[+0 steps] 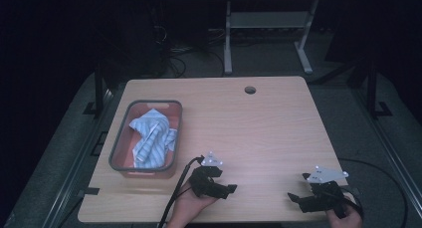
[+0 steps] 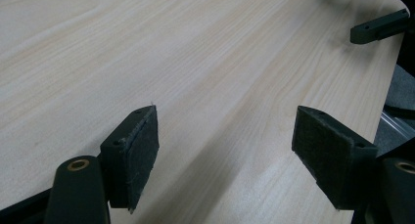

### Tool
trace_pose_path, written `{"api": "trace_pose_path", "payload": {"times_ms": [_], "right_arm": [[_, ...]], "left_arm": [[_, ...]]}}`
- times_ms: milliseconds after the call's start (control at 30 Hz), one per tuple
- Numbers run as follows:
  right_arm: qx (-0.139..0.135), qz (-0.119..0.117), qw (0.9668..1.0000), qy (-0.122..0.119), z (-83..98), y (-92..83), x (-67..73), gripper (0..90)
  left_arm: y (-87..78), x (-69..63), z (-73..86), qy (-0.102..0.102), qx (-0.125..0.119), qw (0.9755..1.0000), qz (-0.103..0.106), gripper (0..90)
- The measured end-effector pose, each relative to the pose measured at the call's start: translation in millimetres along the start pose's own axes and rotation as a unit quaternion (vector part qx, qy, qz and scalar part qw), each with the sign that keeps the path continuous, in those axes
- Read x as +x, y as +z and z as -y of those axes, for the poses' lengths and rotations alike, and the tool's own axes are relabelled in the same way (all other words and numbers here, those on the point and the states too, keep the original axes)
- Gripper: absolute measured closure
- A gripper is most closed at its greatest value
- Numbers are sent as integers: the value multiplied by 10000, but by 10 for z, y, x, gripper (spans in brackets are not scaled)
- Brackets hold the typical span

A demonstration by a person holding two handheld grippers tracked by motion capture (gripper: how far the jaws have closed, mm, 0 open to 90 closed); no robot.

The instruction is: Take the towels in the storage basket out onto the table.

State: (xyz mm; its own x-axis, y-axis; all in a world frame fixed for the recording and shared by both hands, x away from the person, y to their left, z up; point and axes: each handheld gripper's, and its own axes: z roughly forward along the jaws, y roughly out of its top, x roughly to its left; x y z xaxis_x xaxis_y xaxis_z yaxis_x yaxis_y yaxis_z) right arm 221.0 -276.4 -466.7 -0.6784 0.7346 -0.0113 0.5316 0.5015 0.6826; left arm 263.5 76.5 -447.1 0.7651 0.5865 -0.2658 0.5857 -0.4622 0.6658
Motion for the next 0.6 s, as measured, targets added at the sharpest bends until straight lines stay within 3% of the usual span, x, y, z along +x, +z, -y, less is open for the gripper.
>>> {"api": "trace_pose_path", "payload": {"times_ms": [400,467,600], "right_arm": [[-27,33,9999,113,6,-6,-25,138],[-40,34,9999,140,9,-10,-31,138],[-49,32,9999,153,6,-24,-28,138]], "left_arm": [[-99,49,-148,-56,-126,9999,2,254],[-113,64,-181,-28,-20,10000,-51,252],[-133,80,-254,-73,-38,10000,-18,246]]}}
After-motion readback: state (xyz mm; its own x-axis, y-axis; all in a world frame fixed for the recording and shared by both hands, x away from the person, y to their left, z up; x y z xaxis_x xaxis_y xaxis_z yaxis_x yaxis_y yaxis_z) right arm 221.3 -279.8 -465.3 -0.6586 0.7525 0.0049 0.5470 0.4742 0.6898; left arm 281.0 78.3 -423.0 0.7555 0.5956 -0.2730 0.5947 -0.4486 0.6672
